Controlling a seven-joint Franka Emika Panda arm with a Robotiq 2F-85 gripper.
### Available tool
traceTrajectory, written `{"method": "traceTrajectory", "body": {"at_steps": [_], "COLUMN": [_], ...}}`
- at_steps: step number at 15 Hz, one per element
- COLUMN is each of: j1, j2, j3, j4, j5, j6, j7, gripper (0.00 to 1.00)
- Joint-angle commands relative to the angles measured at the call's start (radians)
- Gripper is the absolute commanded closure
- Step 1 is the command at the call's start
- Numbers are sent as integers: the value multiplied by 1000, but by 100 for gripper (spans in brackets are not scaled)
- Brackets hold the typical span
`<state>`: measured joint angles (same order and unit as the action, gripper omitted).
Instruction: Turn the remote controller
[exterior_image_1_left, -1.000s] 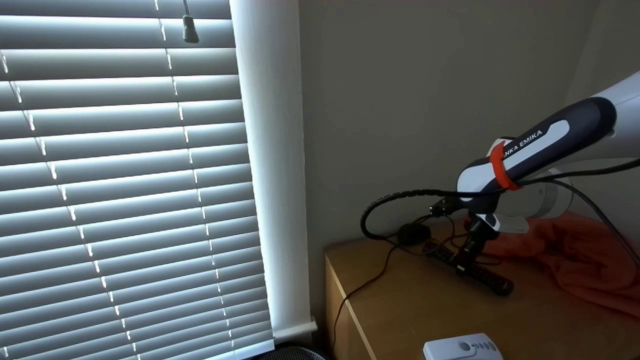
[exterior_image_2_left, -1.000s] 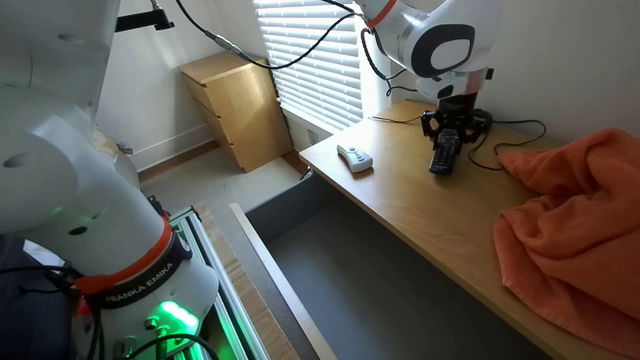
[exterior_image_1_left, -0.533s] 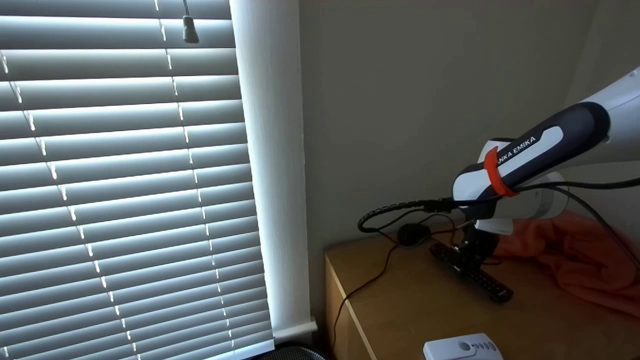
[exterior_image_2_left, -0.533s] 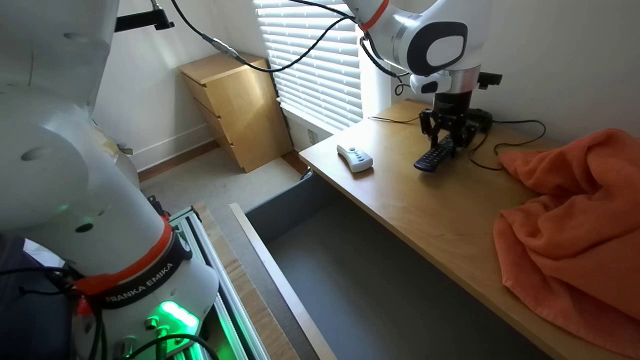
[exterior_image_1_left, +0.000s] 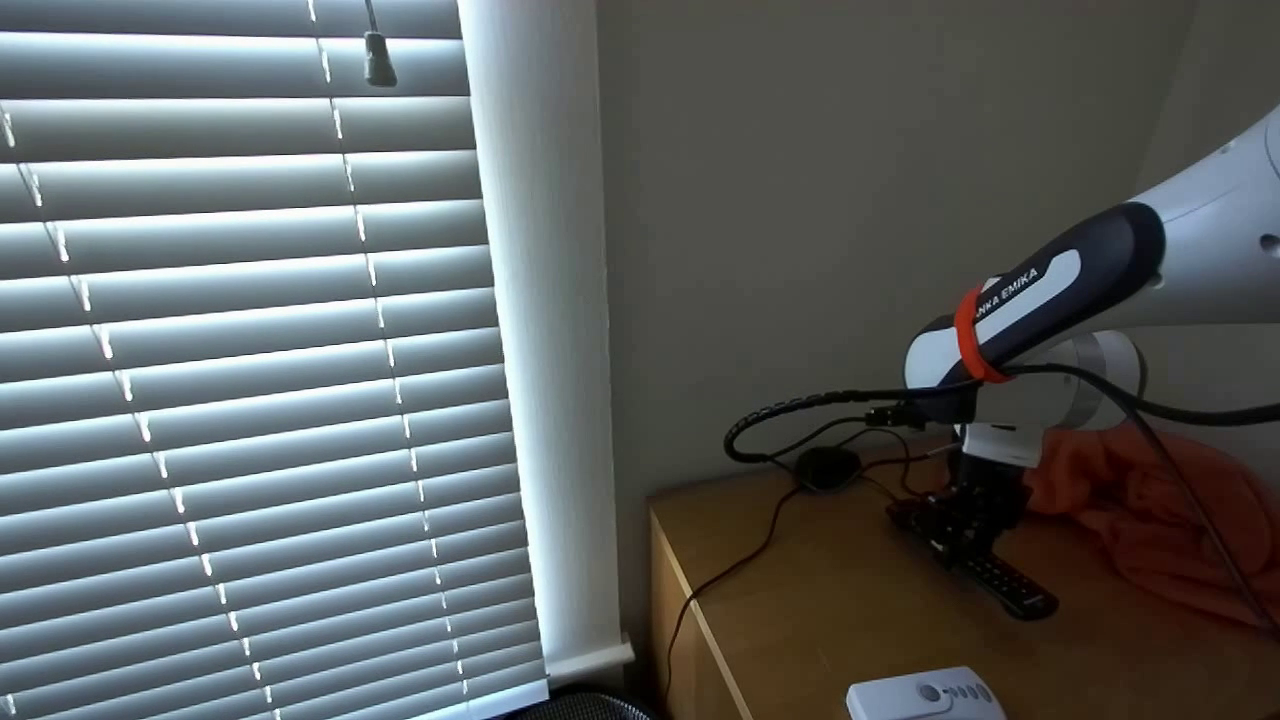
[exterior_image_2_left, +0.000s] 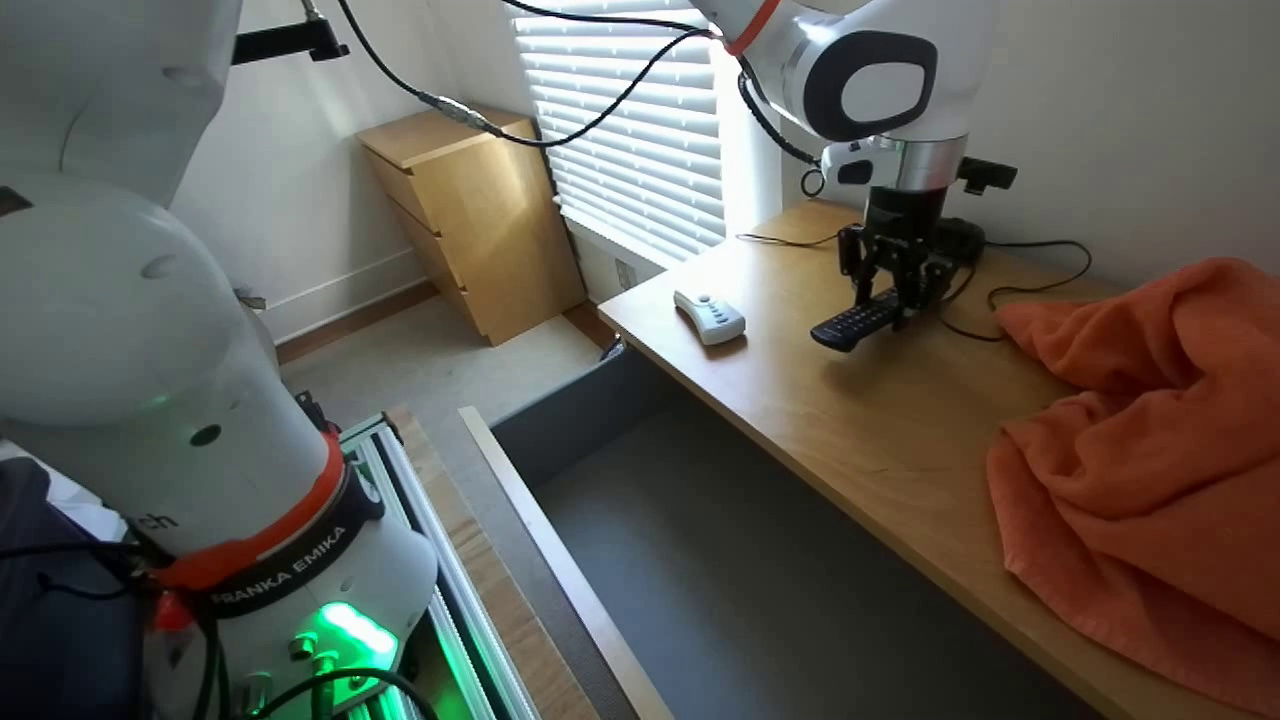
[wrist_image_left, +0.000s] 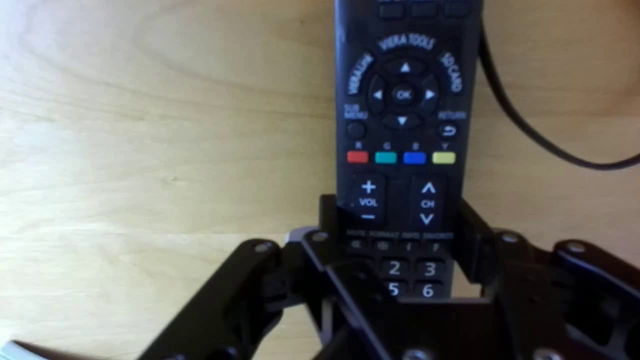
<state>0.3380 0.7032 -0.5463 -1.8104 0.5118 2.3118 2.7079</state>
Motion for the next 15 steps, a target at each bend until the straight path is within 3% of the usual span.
{"method": "traceTrajectory", "body": {"at_steps": [1, 2, 3, 4, 5, 6, 7, 8, 9, 10, 11, 12, 13, 14, 15], "j1": [22, 53, 23, -85, 17, 4, -109, 9, 1, -123, -3, -5, -124, 5, 9], "j2": [25, 46, 36, -1, 50, 49, 13, 61, 60, 16, 58, 50, 1, 36, 23], "j3": [1, -33, 12, 137, 20, 33, 160, 19, 28, 169, 24, 24, 161, 6, 2], "j4": [13, 16, 16, 12, 24, 31, 30, 41, 43, 42, 48, 47, 38, 30, 20], "j5": [25, 68, 44, -71, 39, 32, -91, 37, 39, -94, 38, 45, -96, 44, 47], "j6": [-6, -8, 23, 68, 46, 43, 78, 37, 44, 74, 39, 37, 75, 49, 59], "j7": [43, 8, 19, 81, 10, 19, 92, 11, 10, 90, 9, 9, 106, 14, 11], "gripper": [70, 70, 70, 70, 70, 70, 70, 70, 70, 70, 20, 19, 12, 5, 1]}}
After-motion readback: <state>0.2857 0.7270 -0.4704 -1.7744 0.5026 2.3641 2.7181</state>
